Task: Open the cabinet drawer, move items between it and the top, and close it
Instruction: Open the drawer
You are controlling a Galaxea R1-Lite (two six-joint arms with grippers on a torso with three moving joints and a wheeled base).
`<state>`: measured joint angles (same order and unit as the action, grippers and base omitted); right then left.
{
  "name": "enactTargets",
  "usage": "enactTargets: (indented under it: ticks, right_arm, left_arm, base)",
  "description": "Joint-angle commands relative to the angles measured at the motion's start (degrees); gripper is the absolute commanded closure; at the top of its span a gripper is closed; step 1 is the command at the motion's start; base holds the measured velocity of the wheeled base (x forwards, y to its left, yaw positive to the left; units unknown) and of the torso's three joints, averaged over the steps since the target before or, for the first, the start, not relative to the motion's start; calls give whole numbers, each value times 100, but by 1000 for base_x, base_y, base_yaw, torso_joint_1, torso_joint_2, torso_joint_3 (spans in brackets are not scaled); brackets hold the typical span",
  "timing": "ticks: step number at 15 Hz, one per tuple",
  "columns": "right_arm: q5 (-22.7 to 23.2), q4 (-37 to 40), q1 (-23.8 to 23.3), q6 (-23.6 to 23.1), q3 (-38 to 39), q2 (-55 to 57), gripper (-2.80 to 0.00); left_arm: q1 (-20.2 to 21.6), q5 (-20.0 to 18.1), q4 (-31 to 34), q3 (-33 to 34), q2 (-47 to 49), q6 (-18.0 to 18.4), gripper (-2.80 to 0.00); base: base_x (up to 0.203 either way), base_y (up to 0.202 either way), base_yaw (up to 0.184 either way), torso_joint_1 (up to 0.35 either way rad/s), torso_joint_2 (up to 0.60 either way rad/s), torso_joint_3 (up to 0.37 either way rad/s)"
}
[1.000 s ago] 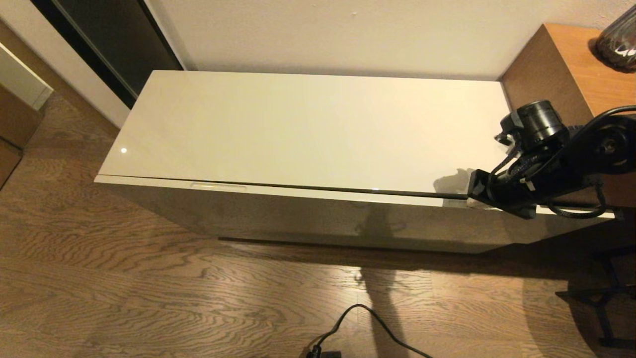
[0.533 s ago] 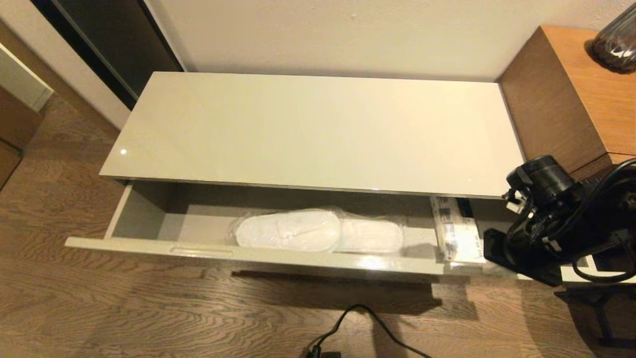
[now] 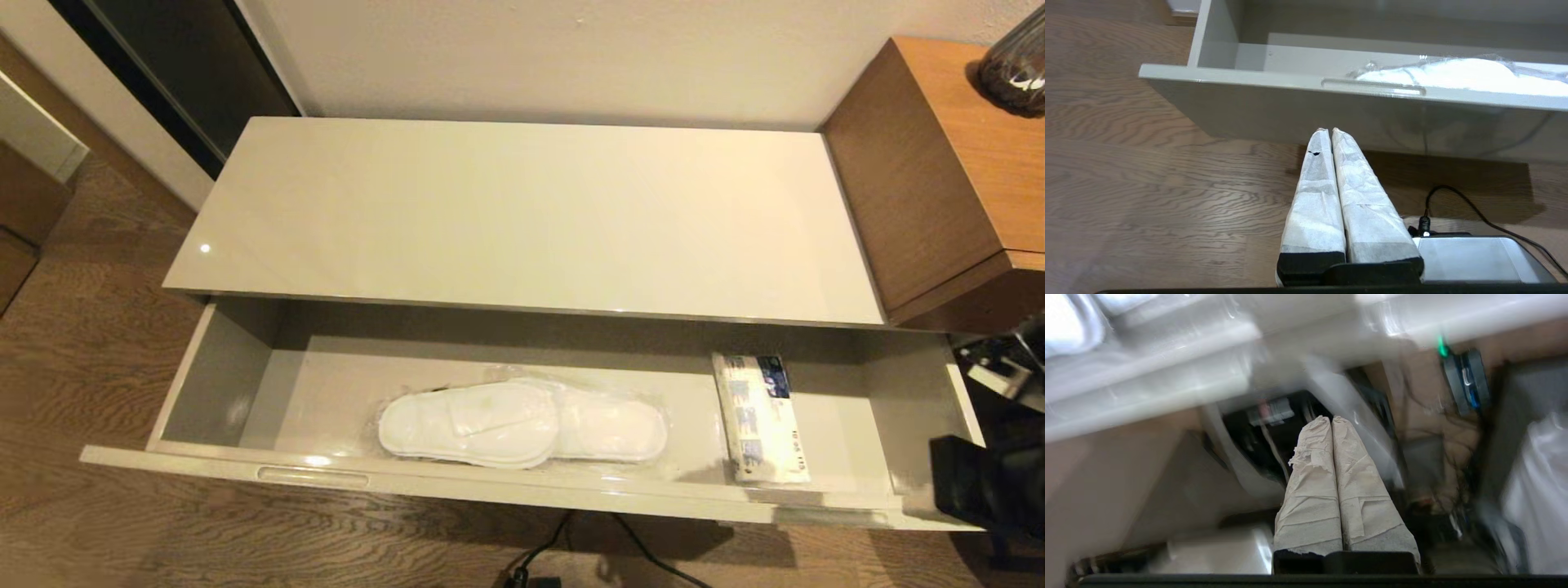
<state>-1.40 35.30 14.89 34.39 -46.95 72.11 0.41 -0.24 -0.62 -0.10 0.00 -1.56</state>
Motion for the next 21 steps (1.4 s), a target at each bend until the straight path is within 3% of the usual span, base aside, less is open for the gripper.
enactTargets:
  ticks: [1,4,7,10,13,17,19,21]
  right_arm:
    - [16,770,55,16,98,-1282,0]
    - [-19,1378,74,-61,153,-1908,0]
    - [-44,1284,73,-409,-35,-1910,0]
    - [-20,1020,72,-1110,-239,-1389,0]
    - [7,-150,72,-1771,-273,246,0]
    - [50,-1599,79,-3733,-279,2244,0]
    - [0,-1576,106,-4092,-212,2351,0]
    - [-271,-1144,487,-4062,-174,2124,0]
  left_arm:
    - [3,-2,1,1,0,-2,0]
    - [3,-2,1,1,0,-2,0]
    - [3,-2,1,1,0,-2,0]
    - [3,-2,1,1,0,-2,0]
    - [3,-2,1,1,0,-2,0]
    - [3,-2,1,1,0,-2,0]
    - [3,-2,1,1,0,-2,0]
    - [3,-2,1,1,0,-2,0]
  base:
    - [0,0,0,0,0,0]
    - [0,0,0,0,0,0]
    - [0,0,0,0,0,0]
    - [0,0,0,0,0,0]
    - [0,0,0,0,0,0]
    - [0,0,0,0,0,0]
    - [0,0,0,0,0,0]
    - [0,0,0,0,0,0]
